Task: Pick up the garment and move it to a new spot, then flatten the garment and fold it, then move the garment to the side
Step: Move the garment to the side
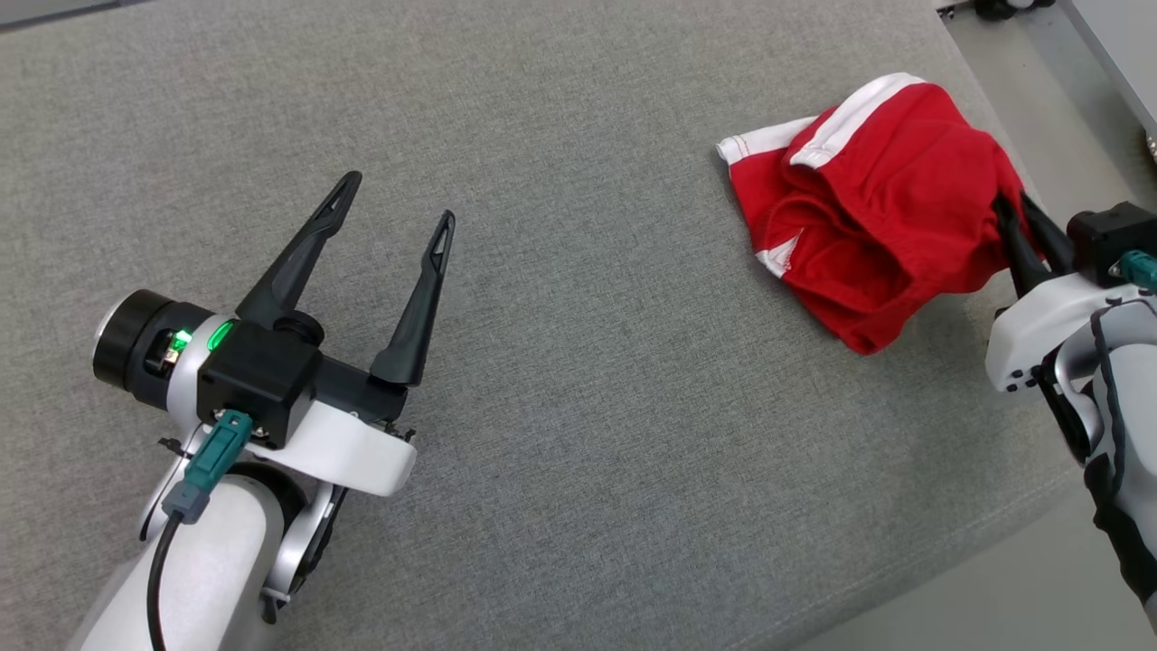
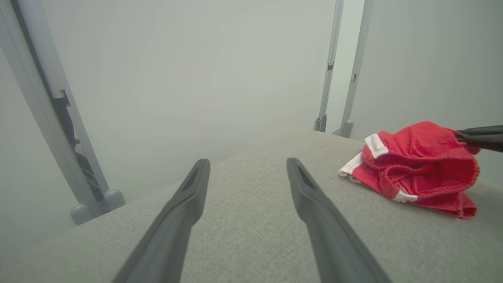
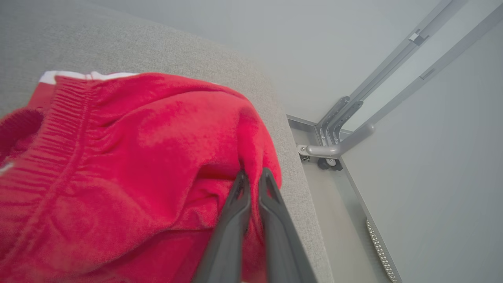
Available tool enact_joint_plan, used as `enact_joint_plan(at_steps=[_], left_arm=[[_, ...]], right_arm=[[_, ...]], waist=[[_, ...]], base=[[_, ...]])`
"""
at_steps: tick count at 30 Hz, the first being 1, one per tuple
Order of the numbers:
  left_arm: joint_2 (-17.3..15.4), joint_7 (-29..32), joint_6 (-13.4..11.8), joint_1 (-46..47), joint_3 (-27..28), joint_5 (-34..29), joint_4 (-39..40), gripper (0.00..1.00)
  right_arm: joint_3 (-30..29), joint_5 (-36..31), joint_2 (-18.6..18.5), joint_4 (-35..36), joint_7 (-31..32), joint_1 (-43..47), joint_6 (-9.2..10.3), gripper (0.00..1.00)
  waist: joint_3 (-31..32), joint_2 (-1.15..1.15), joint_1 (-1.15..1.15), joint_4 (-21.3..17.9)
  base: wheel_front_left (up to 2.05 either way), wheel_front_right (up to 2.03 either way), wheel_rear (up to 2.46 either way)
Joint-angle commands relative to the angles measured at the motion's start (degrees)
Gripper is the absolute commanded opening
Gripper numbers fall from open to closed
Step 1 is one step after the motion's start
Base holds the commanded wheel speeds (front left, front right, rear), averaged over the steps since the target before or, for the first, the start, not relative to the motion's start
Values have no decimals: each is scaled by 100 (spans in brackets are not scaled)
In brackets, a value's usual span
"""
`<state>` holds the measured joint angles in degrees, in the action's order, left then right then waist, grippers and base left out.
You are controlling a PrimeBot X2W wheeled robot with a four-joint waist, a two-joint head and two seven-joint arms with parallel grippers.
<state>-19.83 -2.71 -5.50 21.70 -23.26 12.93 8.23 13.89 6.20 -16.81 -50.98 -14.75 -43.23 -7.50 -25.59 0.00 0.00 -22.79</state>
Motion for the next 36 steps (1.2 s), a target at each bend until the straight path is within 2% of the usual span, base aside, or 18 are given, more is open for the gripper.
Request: enact_joint_plan(at_steps=[1,2,3,4,14,18,21,23,29,33,36], left_arm=[[-48,-5,22,117,22,-18,16,100],[-50,3,15,118,26,-15,22,100],[-54,4,8,115,32,-10,22,100],[-61,3,5,118,37,-2,22,100],[-5,-155,-53,25,75,136,-131,100],[61,-298,-151,-98,125,215,-240,100],[118,-399,-235,-190,206,306,-285,100],[150,-474,-287,-259,294,407,-305,100],[167,-702,-442,-446,550,599,-402,100],[182,-814,-587,-614,720,692,-463,100],[174,-870,-684,-731,861,758,-505,100]], right_arm=[[-33,-47,-60,-44,-54,-75,0,0],[-68,-95,-41,-103,-56,-109,0,6],[-131,-124,0,-126,-55,-140,0,39],[-201,-168,1,-231,-53,-155,0,100],[-751,-169,298,-977,173,-102,0,100],[-952,0,335,-634,43,89,0,100],[-1178,121,438,-25,-15,394,0,100],[-1386,143,514,660,-50,635,0,100],[-1856,-26,1073,2774,-49,1689,0,100],[-1744,-180,1309,3816,154,2261,-1,100],[-1548,-138,1367,4347,435,2592,0,100]], waist=[[-42,0,0,-10],[-62,0,0,-17],[-75,0,0,-25],[-88,0,0,-32],[138,0,0,26],[351,0,0,146],[491,0,0,267],[580,0,0,379],[866,0,0,848],[1067,0,0,1177],[1191,0,0,1399]], base=[[0,0,0],[0,0,0],[0,0,0],[0,0,0],[0,0,0],[0,0,0],[0,0,0],[0,0,0],[0,0,0],[0,0,0],[0,0,0]])
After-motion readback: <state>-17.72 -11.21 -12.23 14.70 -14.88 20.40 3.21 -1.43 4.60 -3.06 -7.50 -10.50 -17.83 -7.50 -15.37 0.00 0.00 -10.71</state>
